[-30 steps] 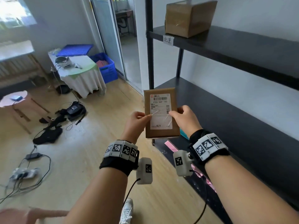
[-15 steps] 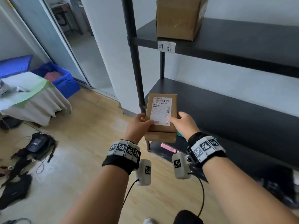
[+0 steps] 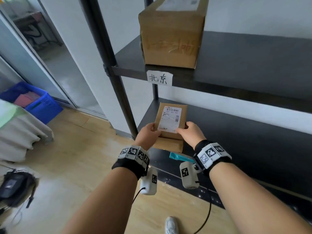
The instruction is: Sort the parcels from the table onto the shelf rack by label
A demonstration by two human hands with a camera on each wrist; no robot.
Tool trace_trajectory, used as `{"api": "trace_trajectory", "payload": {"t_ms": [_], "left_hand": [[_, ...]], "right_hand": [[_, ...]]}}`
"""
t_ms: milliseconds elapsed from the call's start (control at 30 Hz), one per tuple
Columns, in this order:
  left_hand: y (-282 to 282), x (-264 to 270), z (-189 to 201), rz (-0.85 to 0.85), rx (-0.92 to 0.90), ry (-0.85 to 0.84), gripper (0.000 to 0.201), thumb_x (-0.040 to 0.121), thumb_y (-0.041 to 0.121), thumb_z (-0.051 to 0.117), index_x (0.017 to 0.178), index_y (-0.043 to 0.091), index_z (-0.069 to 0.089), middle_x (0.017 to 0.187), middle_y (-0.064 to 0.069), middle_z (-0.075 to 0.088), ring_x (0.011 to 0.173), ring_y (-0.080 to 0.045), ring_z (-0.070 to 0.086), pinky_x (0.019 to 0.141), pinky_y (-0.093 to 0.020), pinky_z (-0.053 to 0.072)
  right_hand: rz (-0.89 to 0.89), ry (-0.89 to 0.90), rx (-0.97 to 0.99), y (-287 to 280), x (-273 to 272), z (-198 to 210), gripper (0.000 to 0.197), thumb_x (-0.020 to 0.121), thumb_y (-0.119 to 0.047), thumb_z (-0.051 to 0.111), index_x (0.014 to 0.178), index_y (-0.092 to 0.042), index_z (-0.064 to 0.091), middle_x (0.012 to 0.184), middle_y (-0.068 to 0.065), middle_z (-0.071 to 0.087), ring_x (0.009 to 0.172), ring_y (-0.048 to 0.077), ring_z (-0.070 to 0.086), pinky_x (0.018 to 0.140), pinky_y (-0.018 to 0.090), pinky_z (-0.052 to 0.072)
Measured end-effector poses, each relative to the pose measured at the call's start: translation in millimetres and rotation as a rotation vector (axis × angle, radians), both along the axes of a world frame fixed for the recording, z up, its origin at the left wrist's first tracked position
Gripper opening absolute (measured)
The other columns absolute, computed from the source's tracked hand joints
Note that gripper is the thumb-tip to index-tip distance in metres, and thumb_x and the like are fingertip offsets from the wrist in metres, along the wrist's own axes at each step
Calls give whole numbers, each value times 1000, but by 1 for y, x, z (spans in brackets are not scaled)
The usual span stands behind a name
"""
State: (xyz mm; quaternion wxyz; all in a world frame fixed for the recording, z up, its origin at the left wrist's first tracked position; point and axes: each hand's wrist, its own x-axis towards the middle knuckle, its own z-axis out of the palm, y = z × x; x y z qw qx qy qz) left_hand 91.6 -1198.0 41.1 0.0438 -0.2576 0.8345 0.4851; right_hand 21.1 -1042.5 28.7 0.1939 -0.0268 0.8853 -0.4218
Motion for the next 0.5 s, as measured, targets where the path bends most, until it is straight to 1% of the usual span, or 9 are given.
{"api": "trace_trajectory", "payload": {"t_ms": [67, 133, 200, 267, 333, 433, 467, 500], "left_hand": [[-4, -18, -2, -39, -45, -10, 36, 96, 19, 56, 131, 14, 60, 109, 0, 66, 90, -16, 60, 75, -25, 46], [-8, -32, -7, -66, -79, -18, 31, 97, 18, 54, 126, 13, 62, 104, 1, 66, 84, -17, 58, 68, -24, 45], [-10, -43, -12, -80, -98, -24, 27, 97, 16, 53, 122, 12, 62, 108, -5, 70, 81, -19, 58, 69, -28, 46], [-10, -50, -14, -87, -113, -27, 28, 97, 13, 53, 124, 10, 61, 114, -8, 69, 86, -19, 57, 74, -29, 46], [-10, -53, -14, -77, -109, -31, 34, 98, 12, 53, 131, 8, 57, 119, -7, 67, 92, -20, 57, 79, -28, 45], [-12, -53, -14, -87, -122, -40, 36, 98, 13, 53, 134, 7, 54, 119, -4, 64, 103, -25, 61, 80, -27, 44], [-12, -53, -13, -99, -122, -42, 35, 98, 14, 53, 133, 9, 55, 123, -5, 65, 104, -25, 62, 80, -27, 44], [-13, -53, -16, -109, -124, -38, 35, 98, 16, 52, 132, 10, 54, 128, -7, 64, 106, -24, 61, 81, -26, 43]], "right_hand": [[-1, -11, 9, -5, -17, -5, 41, 87, -31, 65, 123, -13, 62, 125, 4, 67, 111, 24, 63, 87, 31, 49], [-1, -14, 37, -9, -31, -12, 43, 86, -34, 66, 123, -12, 61, 125, 5, 66, 112, 25, 63, 89, 33, 50], [-10, -19, 63, -11, -41, -18, 45, 86, -35, 67, 124, -11, 59, 126, 6, 66, 112, 26, 63, 88, 33, 49], [-21, -17, 68, -13, -47, -23, 48, 85, -35, 68, 125, -10, 58, 126, 7, 65, 113, 27, 63, 90, 35, 50], [-28, -14, 75, -15, -51, -25, 50, 84, -35, 70, 125, -10, 57, 126, 8, 65, 113, 27, 63, 91, 37, 51], [-41, -12, 77, -17, -54, -27, 51, 83, -33, 71, 126, -11, 56, 126, 7, 65, 113, 27, 63, 92, 39, 51], [-38, -22, 85, -18, -52, -23, 51, 83, -34, 71, 126, -11, 56, 126, 7, 65, 112, 27, 63, 92, 39, 52], [-39, -17, 76, -18, -54, -28, 50, 83, -34, 70, 126, -12, 56, 126, 7, 65, 112, 27, 63, 92, 40, 52]]}}
